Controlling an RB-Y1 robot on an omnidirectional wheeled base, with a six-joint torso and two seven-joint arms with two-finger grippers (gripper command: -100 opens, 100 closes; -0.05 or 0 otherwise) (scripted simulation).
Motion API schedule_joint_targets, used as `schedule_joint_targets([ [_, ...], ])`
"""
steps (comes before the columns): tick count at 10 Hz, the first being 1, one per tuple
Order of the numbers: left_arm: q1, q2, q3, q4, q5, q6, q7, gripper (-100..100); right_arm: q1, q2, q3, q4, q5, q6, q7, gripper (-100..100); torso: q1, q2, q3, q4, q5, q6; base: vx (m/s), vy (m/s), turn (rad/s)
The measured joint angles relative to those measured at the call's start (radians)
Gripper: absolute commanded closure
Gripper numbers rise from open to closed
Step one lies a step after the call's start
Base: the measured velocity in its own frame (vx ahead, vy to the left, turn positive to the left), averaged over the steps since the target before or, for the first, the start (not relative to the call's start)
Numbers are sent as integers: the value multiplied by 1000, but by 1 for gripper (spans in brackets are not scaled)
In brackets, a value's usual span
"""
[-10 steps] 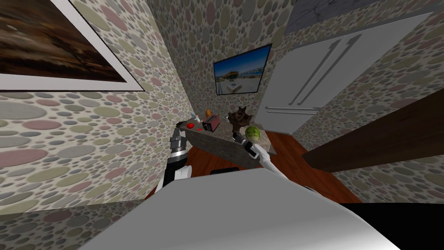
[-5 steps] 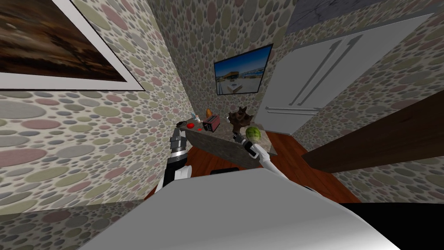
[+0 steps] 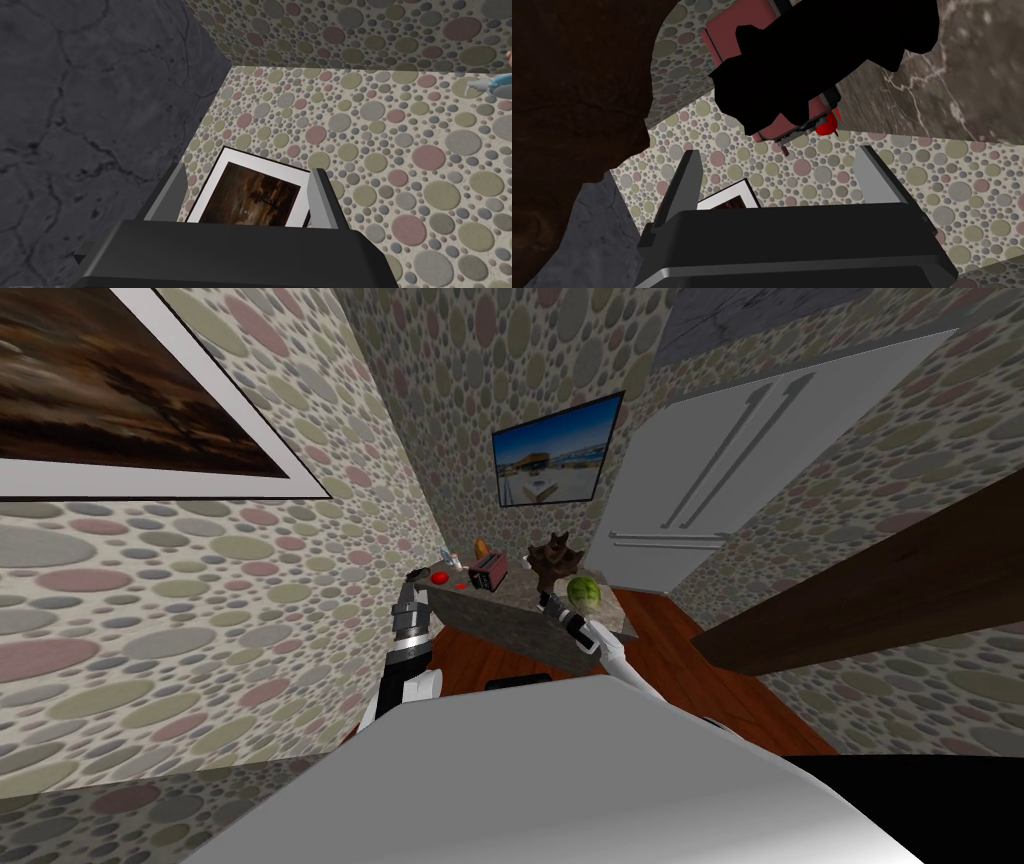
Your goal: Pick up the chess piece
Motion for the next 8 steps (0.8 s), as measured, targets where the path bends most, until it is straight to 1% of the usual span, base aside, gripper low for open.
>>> schedule_joint_targets([
  [2,0,0,0,0,0,0,0,0,-2,5,-32,23,-7,-33,-11,-100,-3,-1,-1,0,-1,0,-15,59,-29],
  [4,0,0,0,0,0,0,0,0,-8,14,-75,54,-14,-74,-14,-100,-5,-2,-1,0,-1,0,-12,38,-18],
  [5,0,0,0,0,0,0,0,0,-9,17,-99,66,-16,-95,-18,-100,-5,-2,-1,0,-1,0,-20,37,-14],
  [6,0,0,0,0,0,0,0,0,-19,24,-126,91,-19,-119,-18,-100,-5,-2,-1,0,-1,0,-20,35,-7],
  [8,0,0,0,0,0,0,0,0,-25,33,-185,124,-25,-172,-19,-100,-5,-2,-1,0,-1,0,-16,41,-3],
])
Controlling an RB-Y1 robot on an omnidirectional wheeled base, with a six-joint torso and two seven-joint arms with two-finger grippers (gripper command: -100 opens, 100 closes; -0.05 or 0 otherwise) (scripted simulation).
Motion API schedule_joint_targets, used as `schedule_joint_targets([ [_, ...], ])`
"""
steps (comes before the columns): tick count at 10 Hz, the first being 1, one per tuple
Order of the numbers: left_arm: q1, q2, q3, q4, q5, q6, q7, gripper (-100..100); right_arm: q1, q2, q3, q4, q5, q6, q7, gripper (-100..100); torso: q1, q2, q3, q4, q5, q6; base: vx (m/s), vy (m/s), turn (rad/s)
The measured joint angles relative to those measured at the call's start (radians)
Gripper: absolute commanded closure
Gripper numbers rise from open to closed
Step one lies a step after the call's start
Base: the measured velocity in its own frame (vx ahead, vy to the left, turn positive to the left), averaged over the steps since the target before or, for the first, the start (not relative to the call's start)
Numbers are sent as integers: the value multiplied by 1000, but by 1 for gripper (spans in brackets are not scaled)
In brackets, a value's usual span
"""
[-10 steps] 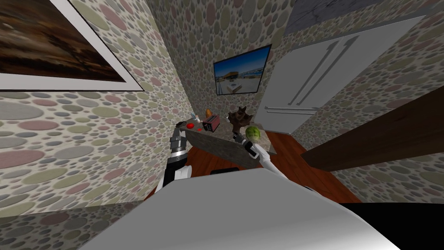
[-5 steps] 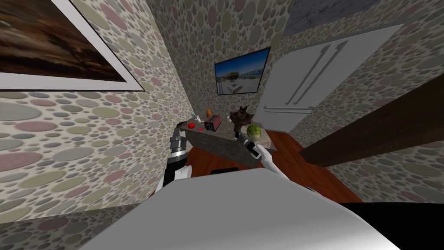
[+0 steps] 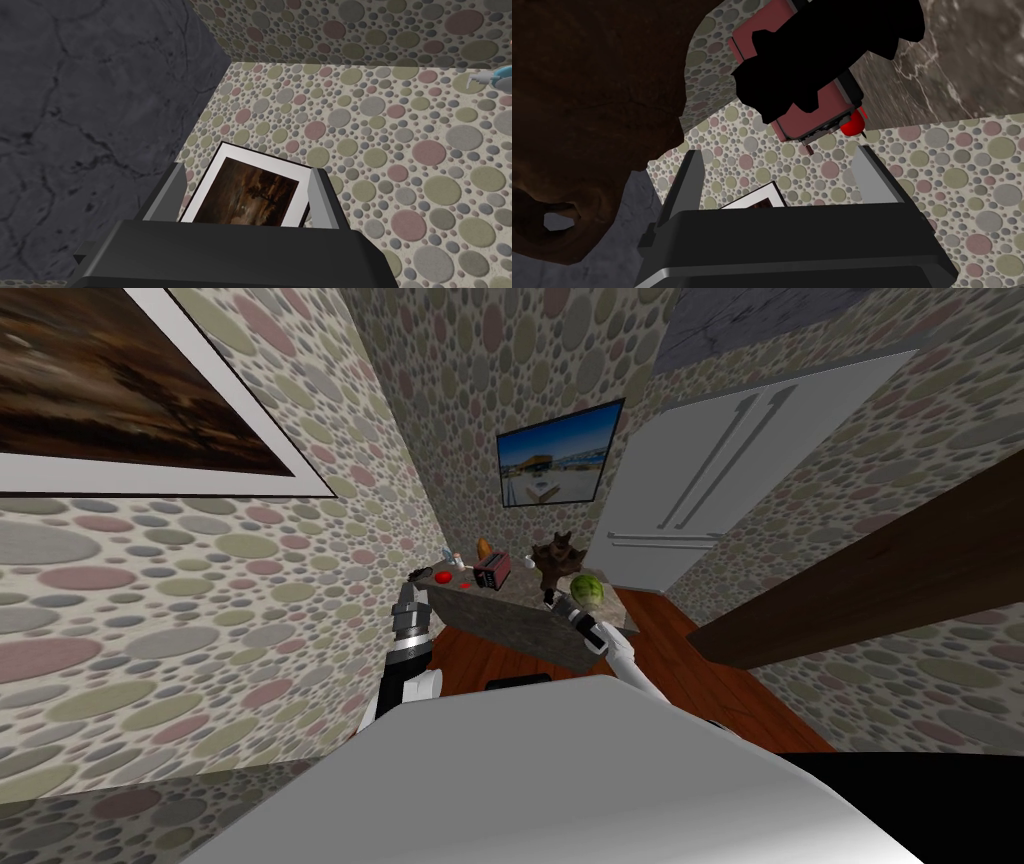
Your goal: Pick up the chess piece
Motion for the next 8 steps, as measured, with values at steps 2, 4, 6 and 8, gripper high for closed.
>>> schedule_joint_targets([
  [2,0,0,0,0,0,0,0,0,-4,10,-57,29,0,-49,-7,-100,1,0,0,0,0,0,-12,39,-1],
  [4,0,0,0,0,0,0,0,0,-10,14,-101,60,-4,-88,-5,-100,-1,-1,0,0,0,0,-6,34,4],
  [6,0,0,0,0,0,0,0,0,-13,25,-162,95,-4,-143,-7,-100,1,-1,0,0,0,0,-2,55,1],
  [8,0,0,0,0,0,0,0,0,-20,35,-214,133,-6,-193,-6,-100,1,-1,-1,0,0,0,7,45,1],
])
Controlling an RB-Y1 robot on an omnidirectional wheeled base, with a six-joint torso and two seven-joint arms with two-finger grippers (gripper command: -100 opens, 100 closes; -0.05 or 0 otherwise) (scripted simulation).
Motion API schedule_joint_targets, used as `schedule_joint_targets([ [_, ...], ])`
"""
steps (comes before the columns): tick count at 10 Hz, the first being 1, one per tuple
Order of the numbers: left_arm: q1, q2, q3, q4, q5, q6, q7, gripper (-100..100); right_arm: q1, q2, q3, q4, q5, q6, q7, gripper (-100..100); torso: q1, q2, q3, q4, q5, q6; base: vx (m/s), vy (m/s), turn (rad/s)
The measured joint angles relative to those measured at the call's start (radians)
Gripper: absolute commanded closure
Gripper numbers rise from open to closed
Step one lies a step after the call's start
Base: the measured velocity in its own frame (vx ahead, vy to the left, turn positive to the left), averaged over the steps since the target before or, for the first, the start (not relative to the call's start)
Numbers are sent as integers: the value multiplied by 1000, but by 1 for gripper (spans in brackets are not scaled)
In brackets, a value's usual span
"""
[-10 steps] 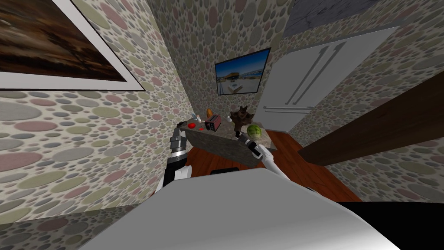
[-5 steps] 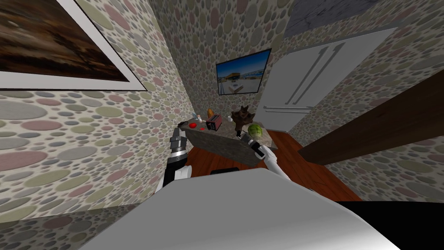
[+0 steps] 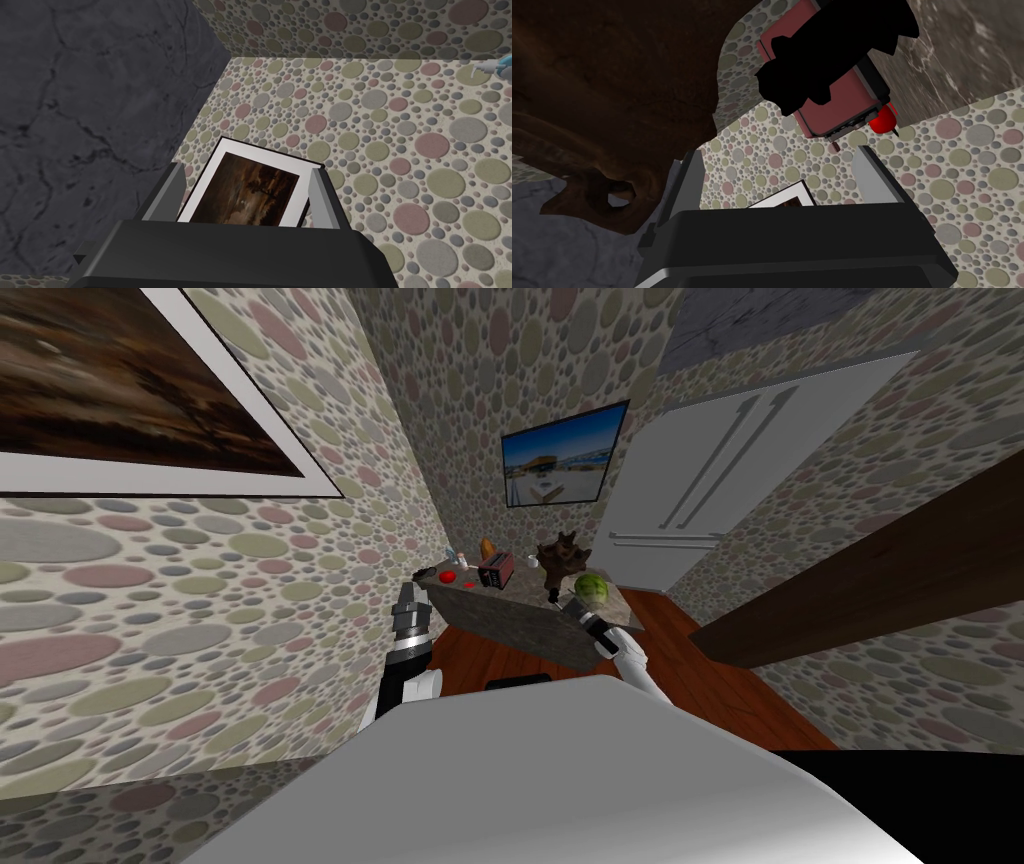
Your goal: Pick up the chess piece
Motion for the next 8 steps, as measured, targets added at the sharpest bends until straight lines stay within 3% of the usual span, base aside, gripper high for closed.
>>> schedule_joint_targets([
  [8,0,0,0,0,0,0,0,0,-9,73,-218,126,8,-191,6,-100,-1,-2,-1,0,0,0,27,43,-3],
])
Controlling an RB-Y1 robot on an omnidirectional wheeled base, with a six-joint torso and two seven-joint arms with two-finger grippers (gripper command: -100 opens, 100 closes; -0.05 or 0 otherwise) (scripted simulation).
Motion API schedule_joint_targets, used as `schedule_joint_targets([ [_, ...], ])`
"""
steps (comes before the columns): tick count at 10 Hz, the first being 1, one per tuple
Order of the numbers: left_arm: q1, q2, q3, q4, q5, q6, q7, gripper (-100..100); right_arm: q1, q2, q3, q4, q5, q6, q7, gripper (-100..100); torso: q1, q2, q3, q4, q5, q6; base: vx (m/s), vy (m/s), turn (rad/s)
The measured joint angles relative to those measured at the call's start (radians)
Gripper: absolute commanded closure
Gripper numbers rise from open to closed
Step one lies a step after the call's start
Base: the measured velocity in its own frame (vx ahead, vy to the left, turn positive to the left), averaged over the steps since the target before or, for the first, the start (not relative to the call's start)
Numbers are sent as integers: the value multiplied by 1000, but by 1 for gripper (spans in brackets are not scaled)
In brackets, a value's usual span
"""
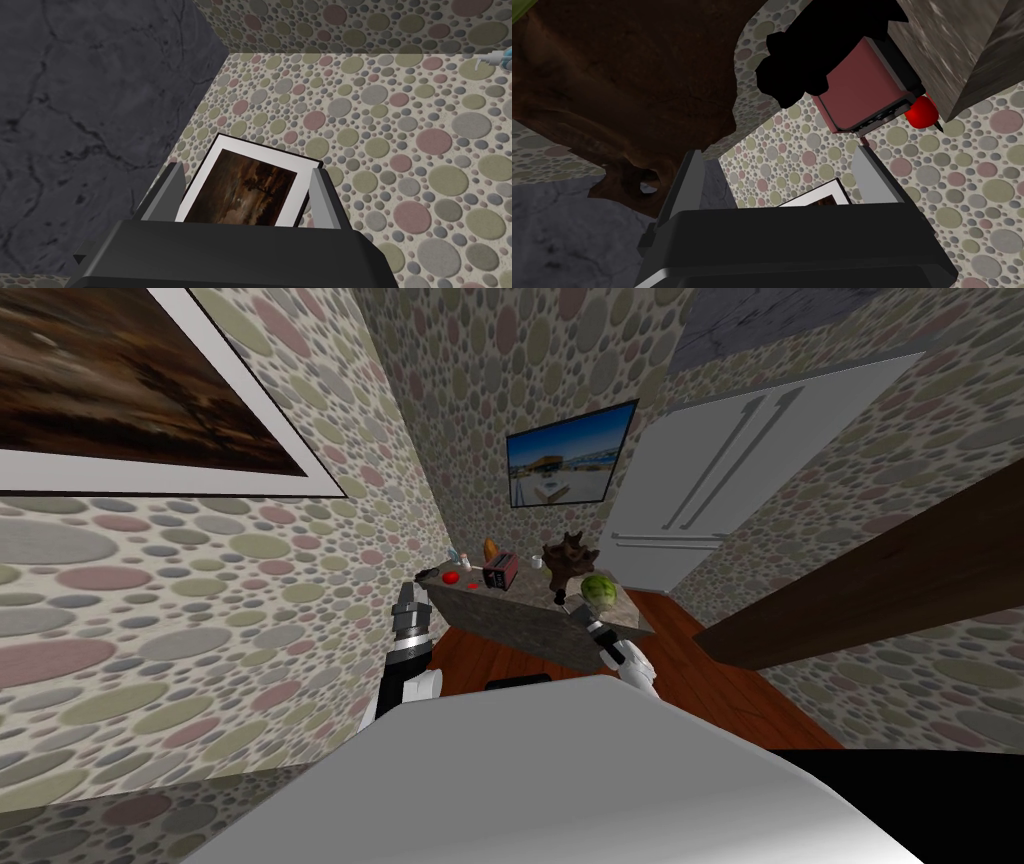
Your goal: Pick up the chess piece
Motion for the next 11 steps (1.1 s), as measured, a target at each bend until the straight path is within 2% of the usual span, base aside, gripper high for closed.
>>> schedule_joint_targets([
  [5,0,0,0,0,0,0,0,0,-12,74,-140,92,9,-120,17,-100,-3,-1,-1,0,-1,0,45,2,14],
  [9,0,0,0,0,0,0,0,0,-22,143,-224,133,20,-179,31,-100,-4,-1,-1,0,-1,0,53,-35,42],
  [11,0,0,0,0,0,0,0,0,-24,182,-255,139,26,-196,36,-100,-5,-2,-1,0,-1,0,58,-52,41],
])
